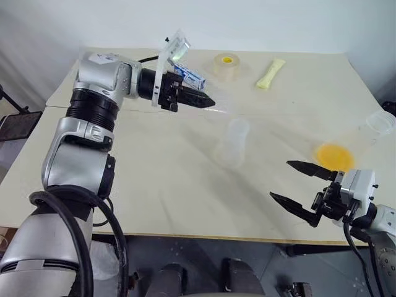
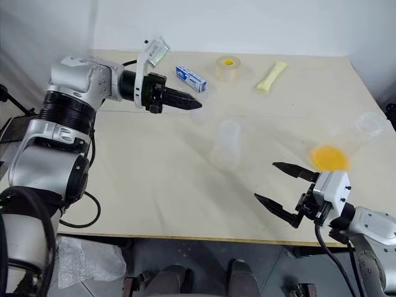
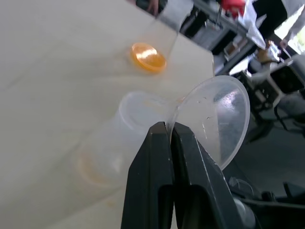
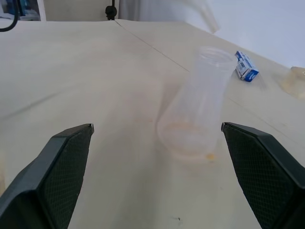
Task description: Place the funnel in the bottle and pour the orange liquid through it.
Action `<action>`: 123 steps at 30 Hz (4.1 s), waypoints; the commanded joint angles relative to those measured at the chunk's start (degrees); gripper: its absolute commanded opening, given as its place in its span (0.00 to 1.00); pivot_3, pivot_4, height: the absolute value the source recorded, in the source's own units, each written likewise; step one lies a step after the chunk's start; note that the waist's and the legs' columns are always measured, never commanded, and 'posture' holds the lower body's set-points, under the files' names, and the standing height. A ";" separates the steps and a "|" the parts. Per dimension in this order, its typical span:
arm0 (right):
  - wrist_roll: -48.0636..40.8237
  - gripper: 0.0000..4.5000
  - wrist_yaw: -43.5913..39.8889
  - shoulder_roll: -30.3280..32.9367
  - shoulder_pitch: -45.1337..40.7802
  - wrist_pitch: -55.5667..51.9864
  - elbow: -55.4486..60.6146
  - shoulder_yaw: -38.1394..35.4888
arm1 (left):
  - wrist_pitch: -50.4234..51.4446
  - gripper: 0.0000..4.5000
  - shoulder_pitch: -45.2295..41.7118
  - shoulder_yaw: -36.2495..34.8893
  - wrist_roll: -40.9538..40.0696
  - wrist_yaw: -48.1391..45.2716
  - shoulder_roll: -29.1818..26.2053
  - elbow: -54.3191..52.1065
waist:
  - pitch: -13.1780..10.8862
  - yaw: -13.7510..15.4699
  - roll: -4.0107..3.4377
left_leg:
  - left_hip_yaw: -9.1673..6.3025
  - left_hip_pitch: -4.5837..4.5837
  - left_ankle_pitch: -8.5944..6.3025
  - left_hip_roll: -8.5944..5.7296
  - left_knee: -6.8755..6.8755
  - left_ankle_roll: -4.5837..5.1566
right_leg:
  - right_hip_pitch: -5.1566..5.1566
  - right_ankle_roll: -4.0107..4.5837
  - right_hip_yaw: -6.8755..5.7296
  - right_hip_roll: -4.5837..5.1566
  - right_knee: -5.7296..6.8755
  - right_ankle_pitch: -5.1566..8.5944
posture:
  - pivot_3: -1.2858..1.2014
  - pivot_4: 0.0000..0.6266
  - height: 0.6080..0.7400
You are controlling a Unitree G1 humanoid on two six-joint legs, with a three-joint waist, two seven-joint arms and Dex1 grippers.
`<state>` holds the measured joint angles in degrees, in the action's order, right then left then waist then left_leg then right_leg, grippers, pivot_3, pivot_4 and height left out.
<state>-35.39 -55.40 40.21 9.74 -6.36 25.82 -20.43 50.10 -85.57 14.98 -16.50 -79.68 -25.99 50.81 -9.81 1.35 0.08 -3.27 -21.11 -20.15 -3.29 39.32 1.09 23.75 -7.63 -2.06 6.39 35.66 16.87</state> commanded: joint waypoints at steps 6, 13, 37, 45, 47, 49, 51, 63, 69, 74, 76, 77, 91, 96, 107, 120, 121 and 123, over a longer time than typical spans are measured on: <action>-0.42 1.00 1.36 -0.85 1.36 1.07 3.17 -1.72 | -5.26 0.00 -7.10 -0.70 4.58 -4.04 2.99 8.83 | -0.09 0.01 0.11 | 0.00 -0.05 0.00 0.00 0.01 0.01 | 0.04 -0.01 -0.02 0.02 0.01 0.00 | 0.52 0.24 1.00; 0.01 1.00 2.14 -1.32 2.10 1.55 3.71 -1.40 | -7.90 0.00 -9.34 -1.02 7.67 -5.98 4.89 13.74 | -0.11 0.01 0.14 | 0.01 -0.06 0.01 -0.02 0.01 0.01 | 0.04 -0.02 -0.05 0.03 0.02 -0.01 | 0.52 0.24 1.00; 1.30 1.00 4.92 -3.81 -0.75 4.80 2.34 -1.71 | -16.71 0.00 -14.44 -2.56 18.68 -4.10 11.12 23.67 | -0.12 0.03 0.16 | 0.04 -0.07 0.01 -0.04 0.02 0.03 | 0.09 -0.07 -0.08 0.05 0.10 -0.03 | 0.52 0.24 1.00; 1.69 1.00 6.00 -4.04 -1.62 4.78 2.40 -1.11 | -16.47 0.00 -15.43 -4.19 20.93 -0.75 12.30 25.65 | -0.12 -0.01 0.16 | 0.05 -0.06 0.01 -0.04 0.03 0.03 | 0.09 -0.07 -0.08 0.04 0.13 -0.03 | 0.52 0.24 1.00; 1.85 1.00 6.21 -4.15 -1.76 4.73 2.50 -0.97 | -16.39 0.05 -15.41 -4.73 21.22 0.02 12.58 25.94 | -0.12 0.01 0.16 | 0.05 -0.05 0.01 -0.04 0.03 0.03 | 0.09 -0.07 -0.08 0.04 0.15 -0.03 | 0.52 0.24 1.00; 1.85 1.00 6.34 -4.20 -1.75 4.69 2.62 -1.00 | -16.05 0.14 -15.44 -5.54 21.28 0.90 12.87 26.12 | -0.12 0.00 0.16 | 0.05 -0.05 0.01 -0.04 0.03 0.03 | 0.09 -0.07 -0.08 0.04 0.16 -0.03 | 0.52 0.24 1.00; 1.94 1.00 6.51 -4.22 -1.76 4.64 2.68 -1.02 | -16.26 0.29 -15.49 -6.40 21.24 1.28 13.04 26.12 | -0.12 0.00 0.16 | 0.05 -0.07 0.01 -0.05 0.04 0.03 | 0.12 -0.07 -0.08 0.05 0.17 -0.03 | 0.52 0.24 1.00; 1.73 1.00 7.04 -3.30 -1.98 3.86 3.12 -2.36 | -16.23 1.00 -17.11 -11.79 19.69 1.80 11.82 25.25 | -0.12 -0.03 0.16 | 0.06 -0.07 0.01 -0.05 0.07 0.03 | 0.14 -0.07 -0.08 0.05 0.22 -0.03 | 0.52 0.24 1.00; 1.97 1.00 11.51 -5.11 3.22 2.46 8.11 -5.21 | -27.14 1.00 -11.07 -18.18 15.24 1.83 6.31 21.82 | -0.10 -0.04 0.13 | 0.09 -0.05 0.01 -0.02 0.06 0.02 | 0.20 -0.07 -0.07 0.05 0.31 -0.03 | 0.52 0.24 1.00; 2.89 1.00 16.88 -7.79 8.09 1.51 12.51 -7.19 | -40.35 1.00 -0.78 -23.36 10.01 1.00 2.78 14.69 | -0.09 -0.13 0.11 | 0.15 -0.04 0.02 0.02 0.09 0.00 | 0.24 -0.07 -0.04 0.09 0.35 -0.03 | 0.52 0.24 1.00; 4.23 1.00 19.48 -9.17 9.09 1.47 13.27 -7.53 | -44.51 1.00 3.07 -26.60 6.63 2.12 2.47 11.78 | -0.09 -0.09 0.11 | 0.14 -0.07 0.02 0.01 0.14 0.00 | 0.24 -0.07 -0.04 0.10 0.35 -0.03 | 0.52 0.24 1.00; 5.43 1.00 21.63 -10.38 9.67 1.29 13.92 -7.27 | -46.37 1.00 5.60 -28.66 4.64 2.95 2.21 10.01 | -0.10 -0.04 0.13 | 0.14 -0.07 0.02 0.01 0.15 0.00 | 0.24 -0.07 -0.04 0.09 0.35 -0.03 | 0.52 0.24 1.00; 17.55 1.00 46.19 -25.28 15.35 -5.04 18.25 -9.91 | -46.50 1.00 37.08 -27.42 -6.03 -9.62 -0.29 -13.72 | -0.03 -0.06 0.02 | 0.11 -0.07 -0.01 -0.02 0.28 0.01 | 0.26 -0.06 0.11 0.09 0.56 -0.03 | 0.52 0.24 1.00; 20.48 1.00 50.32 -25.12 11.62 -6.14 15.53 -10.80 | -48.48 1.00 38.29 -26.84 -8.83 -9.83 0.95 -14.85 | 0.02 -0.11 -0.05 | 0.14 -0.05 -0.01 -0.05 0.29 0.04 | 0.27 -0.06 0.21 0.07 0.60 -0.03 | 0.52 0.24 1.00; 19.48 1.00 49.31 -17.65 -0.97 -7.80 2.19 -15.24 | -49.72 1.00 39.15 -25.36 -11.45 -8.60 1.71 -16.48 | 0.03 -0.27 -0.07 | 0.41 0.06 -0.06 -0.04 0.29 0.14 | 0.31 -0.06 0.57 0.01 0.74 -0.03 | 0.52 0.24 1.00; 16.08 1.00 41.92 -10.51 -13.17 -4.07 -14.25 -15.89 | -48.48 1.00 41.32 -24.20 -12.42 -6.07 4.06 -21.50 | 0.03 -1.11 -0.07 | 0.66 -0.03 -0.06 -0.01 0.29 0.16 | 0.56 -0.06 0.79 0.00 0.86 -0.03 | 0.52 0.24 1.00; 15.89 1.00 41.25 -9.94 -13.92 -3.85 -15.39 -15.72 | -48.32 1.00 41.49 -24.17 -12.49 -5.94 4.14 -21.86 | 0.03 -1.24 -0.07 | 0.66 -0.02 -0.06 0.00 0.29 0.15 | 0.56 -0.06 0.79 0.00 0.86 -0.03 | 0.52 0.24 1.00; 15.70 1.00 40.32 -8.94 -15.24 -3.78 -17.47 -15.33 | -47.95 1.00 41.64 -24.10 -12.61 -5.67 4.26 -22.39 | 0.03 -1.35 -0.07 | 0.66 -0.03 -0.06 0.00 0.27 0.15 | 0.57 -0.06 0.79 0.00 0.86 -0.03 | 0.52 0.24 1.00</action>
<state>-18.86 -14.22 29.83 -4.71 -11.29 9.07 -34.22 1.91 -44.25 -8.99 -27.64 -85.72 -21.57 30.92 -9.78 0.00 0.00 -2.62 -21.14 -20.21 -3.28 39.59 1.25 24.32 -7.70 -1.27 6.39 36.52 16.84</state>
